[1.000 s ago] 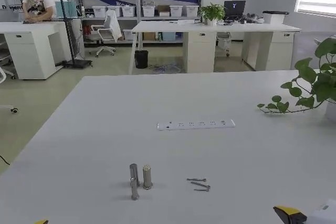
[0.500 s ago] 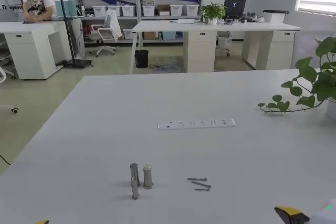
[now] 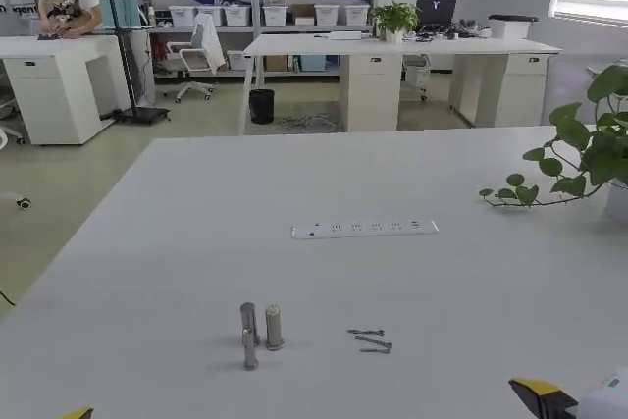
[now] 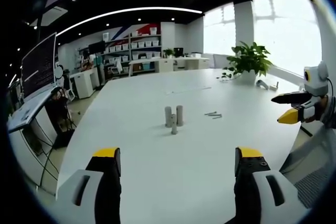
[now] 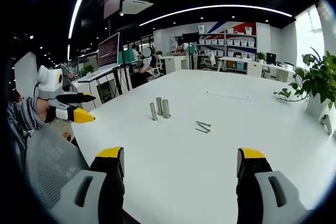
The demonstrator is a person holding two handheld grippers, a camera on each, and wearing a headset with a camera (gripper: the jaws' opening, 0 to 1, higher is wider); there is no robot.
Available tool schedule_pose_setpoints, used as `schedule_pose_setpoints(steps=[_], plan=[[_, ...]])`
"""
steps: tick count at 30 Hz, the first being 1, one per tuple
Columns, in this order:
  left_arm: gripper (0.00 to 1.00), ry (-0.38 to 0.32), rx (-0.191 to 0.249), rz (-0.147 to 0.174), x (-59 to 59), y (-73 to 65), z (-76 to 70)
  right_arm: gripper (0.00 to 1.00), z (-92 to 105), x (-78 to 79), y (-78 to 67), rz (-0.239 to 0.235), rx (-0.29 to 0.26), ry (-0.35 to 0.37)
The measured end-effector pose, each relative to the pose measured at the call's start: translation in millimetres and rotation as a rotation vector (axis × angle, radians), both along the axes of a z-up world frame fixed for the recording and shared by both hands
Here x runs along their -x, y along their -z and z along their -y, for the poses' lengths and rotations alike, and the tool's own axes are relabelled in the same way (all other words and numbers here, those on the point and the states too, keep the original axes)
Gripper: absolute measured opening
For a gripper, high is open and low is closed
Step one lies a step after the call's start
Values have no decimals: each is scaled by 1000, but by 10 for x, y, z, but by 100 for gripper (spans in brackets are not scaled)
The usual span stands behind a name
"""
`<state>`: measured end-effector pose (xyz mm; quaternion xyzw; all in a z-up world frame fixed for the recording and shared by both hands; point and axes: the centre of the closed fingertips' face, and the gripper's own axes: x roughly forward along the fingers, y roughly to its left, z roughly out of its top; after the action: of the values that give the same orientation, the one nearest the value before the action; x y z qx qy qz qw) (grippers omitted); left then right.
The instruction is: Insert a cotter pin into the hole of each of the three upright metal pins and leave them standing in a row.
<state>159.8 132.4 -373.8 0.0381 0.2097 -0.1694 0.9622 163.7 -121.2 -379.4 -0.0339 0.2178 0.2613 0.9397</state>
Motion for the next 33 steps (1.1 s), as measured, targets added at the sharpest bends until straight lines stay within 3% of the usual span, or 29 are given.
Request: schedule_pose_setpoints(steps=[4, 12, 21, 30, 31, 33], plan=[[86, 11, 1, -7, -14, 16, 17, 87, 0, 1, 10, -4, 5, -4], [79, 42, 6, 2, -166, 29, 55, 87, 10, -30, 13, -8, 7, -9], [62, 70, 28, 8, -488, 119, 132, 83, -23, -97, -1, -11, -6, -26], [53, 110, 9, -1, -864, 222, 221, 77, -106, -261, 3, 0, -14, -54], [53, 112, 23, 13, -925, 223, 244, 77, -121, -281, 11, -1, -15, -58], [51, 119, 53, -3, -976, 252, 289, 77, -139, -304, 29, -5, -11, -63]])
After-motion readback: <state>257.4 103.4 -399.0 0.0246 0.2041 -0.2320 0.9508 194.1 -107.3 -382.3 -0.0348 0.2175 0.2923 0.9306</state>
